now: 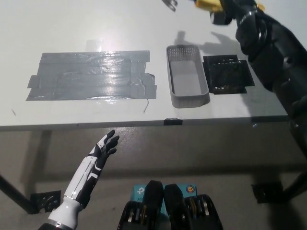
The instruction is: The robot picks the hammer placed on top of the gray container with right hand and places it on the grey area of the desk
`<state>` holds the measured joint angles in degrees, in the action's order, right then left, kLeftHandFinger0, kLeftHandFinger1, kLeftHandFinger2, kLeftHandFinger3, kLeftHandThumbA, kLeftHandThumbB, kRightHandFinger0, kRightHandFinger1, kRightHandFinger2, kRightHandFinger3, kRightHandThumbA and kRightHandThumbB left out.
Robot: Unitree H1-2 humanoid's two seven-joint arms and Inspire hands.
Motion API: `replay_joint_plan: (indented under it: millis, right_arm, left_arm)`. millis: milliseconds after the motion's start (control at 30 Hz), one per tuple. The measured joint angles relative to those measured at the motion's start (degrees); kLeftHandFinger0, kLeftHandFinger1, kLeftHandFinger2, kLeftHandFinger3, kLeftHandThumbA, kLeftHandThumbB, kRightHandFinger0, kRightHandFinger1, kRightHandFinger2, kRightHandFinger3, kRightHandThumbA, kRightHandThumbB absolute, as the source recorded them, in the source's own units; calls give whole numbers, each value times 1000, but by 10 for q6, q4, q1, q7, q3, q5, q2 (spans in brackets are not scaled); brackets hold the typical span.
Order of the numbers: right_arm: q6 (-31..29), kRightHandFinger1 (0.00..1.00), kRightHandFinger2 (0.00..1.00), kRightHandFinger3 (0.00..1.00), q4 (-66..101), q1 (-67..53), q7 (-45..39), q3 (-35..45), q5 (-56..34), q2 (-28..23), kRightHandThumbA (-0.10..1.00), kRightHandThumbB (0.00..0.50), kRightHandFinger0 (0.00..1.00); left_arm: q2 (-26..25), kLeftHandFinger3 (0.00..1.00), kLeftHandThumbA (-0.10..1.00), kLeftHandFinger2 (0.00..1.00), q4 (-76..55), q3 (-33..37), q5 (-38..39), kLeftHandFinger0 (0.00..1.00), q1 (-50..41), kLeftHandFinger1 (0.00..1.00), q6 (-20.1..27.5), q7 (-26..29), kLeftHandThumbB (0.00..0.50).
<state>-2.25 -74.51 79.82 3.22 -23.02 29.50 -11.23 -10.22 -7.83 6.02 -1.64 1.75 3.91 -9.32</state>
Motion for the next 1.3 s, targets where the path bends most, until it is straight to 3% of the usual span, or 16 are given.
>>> replay_joint_plan:
  millis: [33,67,100,133,267,467,533,700,800,933,1033,1100,1167,1233,1267,1300]
  right_arm:
    - [0,388,685,709,1,3,0,0,0,3,-100,136,10]
    - [-2,378,672,692,1,5,0,0,0,9,-100,136,2]
    - [-4,295,552,499,1,5,0,-1,0,11,-100,140,0]
    - [-9,298,562,497,0,5,1,-2,1,19,-100,141,0]
    - [-15,361,682,647,-1,5,7,-4,2,51,-100,136,0]
    - [-16,390,735,703,-16,5,14,-7,3,120,-100,173,0]
    - [-16,397,751,732,-22,5,14,-9,4,139,-100,155,0]
    - [-15,406,750,755,-36,6,14,-25,10,189,-100,162,1]
    - [-13,407,749,714,-43,6,15,-29,11,213,-100,168,0]
    - [-11,447,770,744,-51,6,15,-33,12,232,-100,174,0]
    - [-9,420,748,741,-58,5,16,-34,12,241,-100,166,0]
    - [-9,416,748,760,-59,4,16,-34,12,242,-100,160,0]
    - [-6,440,797,880,-61,-2,17,-34,12,243,-100,158,8]
    - [-3,428,772,824,-64,-13,18,-35,12,243,-100,162,6]
    - [-3,405,738,737,-65,-21,21,-36,12,243,-100,186,1]
    - [-3,410,751,771,-66,-28,22,-37,12,243,-100,201,11]
  left_arm:
    - [0,1000,977,1000,0,0,0,1000,0,1000,0,0,110]
    - [0,1000,978,1000,0,0,-1,1000,0,1000,0,0,111]
    - [0,1000,982,1000,0,1,-1,1000,0,1000,-1,0,117]
    - [0,1000,983,1000,0,1,-1,1000,0,1000,-1,0,117]
    - [0,1000,999,1000,-4,2,-2,1000,0,1000,-3,0,121]
    - [0,1000,997,1000,-12,3,-3,1000,-2,1000,-6,0,136]
    - [0,1000,991,1000,-12,4,-2,1000,-3,1000,-5,-1,138]
    - [0,1000,979,1000,-13,3,0,1000,-7,1000,-5,-4,151]
    - [0,1000,980,1000,-13,3,0,1000,-7,1000,-5,-6,156]
    - [0,1000,1000,1000,-13,3,0,1000,-7,1000,-5,-7,170]
    - [0,1000,1000,1000,-13,3,-1,1000,-6,1000,-5,-8,169]
    - [0,1000,1000,1000,-13,3,-2,1000,-5,1000,-6,-9,168]
    - [0,1000,1000,1000,-13,4,-3,1000,-4,1000,-6,-9,169]
    - [0,1000,1000,1000,-13,4,-4,1000,-1,1000,-6,-10,169]
    - [0,1000,1000,1000,-13,4,-5,1000,0,1000,-6,-10,174]
    - [0,1000,1000,1000,-14,4,-6,1000,1,1000,-6,-10,174]
